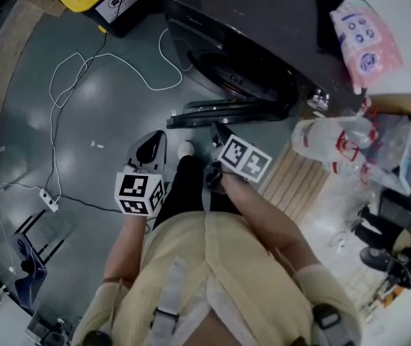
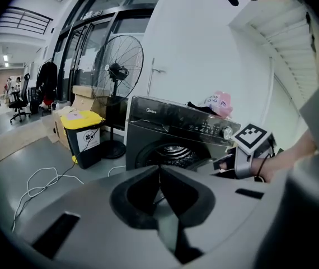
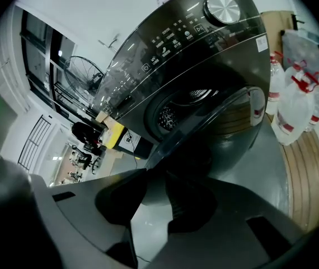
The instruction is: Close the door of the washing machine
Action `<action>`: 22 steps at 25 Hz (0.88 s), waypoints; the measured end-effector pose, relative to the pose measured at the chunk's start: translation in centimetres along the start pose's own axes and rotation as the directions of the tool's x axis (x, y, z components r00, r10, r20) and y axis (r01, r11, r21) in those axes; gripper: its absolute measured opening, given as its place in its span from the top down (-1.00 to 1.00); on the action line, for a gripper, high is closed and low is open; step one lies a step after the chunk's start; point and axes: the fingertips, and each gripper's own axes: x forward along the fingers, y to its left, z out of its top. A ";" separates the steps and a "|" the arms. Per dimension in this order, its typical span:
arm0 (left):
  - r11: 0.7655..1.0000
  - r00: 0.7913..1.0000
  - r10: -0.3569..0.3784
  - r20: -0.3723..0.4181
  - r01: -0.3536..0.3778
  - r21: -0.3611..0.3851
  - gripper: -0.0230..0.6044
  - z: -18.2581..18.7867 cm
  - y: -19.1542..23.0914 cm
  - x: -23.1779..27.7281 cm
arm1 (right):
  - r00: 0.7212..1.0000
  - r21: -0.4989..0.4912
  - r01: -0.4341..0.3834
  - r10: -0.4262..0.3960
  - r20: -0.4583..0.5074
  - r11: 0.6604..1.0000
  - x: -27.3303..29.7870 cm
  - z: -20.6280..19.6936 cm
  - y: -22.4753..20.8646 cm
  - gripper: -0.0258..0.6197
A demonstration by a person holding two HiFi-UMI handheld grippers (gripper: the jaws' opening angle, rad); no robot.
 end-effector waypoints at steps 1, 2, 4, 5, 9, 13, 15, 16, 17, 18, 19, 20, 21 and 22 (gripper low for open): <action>1.000 1.000 -0.006 -0.001 0.006 0.003 0.96 0.1 0.2 0.1 | 1.000 0.005 0.003 -0.003 0.008 1.000 0.3 0.3 0.2 0.59; 1.000 1.000 -0.011 -0.002 0.011 0.005 0.96 0.2 0.5 0.3 | 1.000 0.009 0.006 -0.006 0.017 1.000 0.6 0.7 0.4 0.59; 1.000 1.000 -0.021 -0.005 0.021 0.011 0.96 0.4 0.8 0.5 | 0.999 0.012 0.011 -0.011 0.033 1.000 1.2 1.4 0.7 0.59; 1.000 1.000 -0.025 -0.008 0.025 0.014 0.96 0.4 0.8 0.6 | 0.999 0.014 0.013 -0.014 0.040 1.000 1.5 1.7 0.8 0.59; 0.999 0.999 -0.039 -0.021 0.039 0.026 0.96 0.3 1.0 0.9 | 0.997 0.017 0.022 -0.023 0.070 1.000 2.2 2.8 1.2 0.59; 0.998 0.999 -0.048 -0.018 0.048 0.028 0.96 0.6 1.1 1.7 | 0.994 0.011 0.023 -0.024 0.104 1.000 3.1 4.0 1.5 0.60; 0.999 0.999 -0.050 -0.016 0.050 0.019 0.96 0.8 1.3 2.0 | 0.993 0.016 0.028 -0.030 0.113 0.999 3.4 4.5 1.6 0.60; 0.999 0.999 -0.050 -0.014 0.050 0.014 0.96 0.9 1.4 2.2 | 0.993 0.017 0.032 -0.034 0.116 0.999 3.6 4.7 1.7 0.60; 0.999 0.999 -0.050 -0.014 0.050 0.012 0.96 1.0 1.6 2.3 | 0.992 0.017 0.035 -0.037 0.118 0.999 3.7 4.9 1.8 0.60; 0.999 0.999 -0.049 -0.014 0.050 0.013 0.96 1.1 1.7 2.5 | 0.992 0.017 0.037 -0.039 0.121 0.999 3.9 5.2 1.9 0.60; 0.999 0.999 -0.049 -0.014 0.049 0.017 0.96 1.3 1.9 2.7 | 0.992 0.017 0.039 -0.040 0.123 0.999 4.1 5.4 2.0 0.60; 0.999 0.999 -0.049 -0.015 0.049 0.022 0.96 1.4 2.0 2.8 | 0.991 0.018 0.040 -0.042 0.125 0.999 4.2 5.6 2.0 0.60; 0.999 0.999 -0.048 -0.016 0.048 0.025 0.96 1.5 2.2 3.0 | 0.991 0.017 0.042 -0.044 0.128 0.999 4.4 5.9 2.0 0.60; 0.999 0.999 -0.047 -0.018 0.047 0.027 0.96 1.6 2.3 3.1 | 0.990 0.015 0.044 -0.045 0.130 0.999 4.5 6.1 2.0 0.60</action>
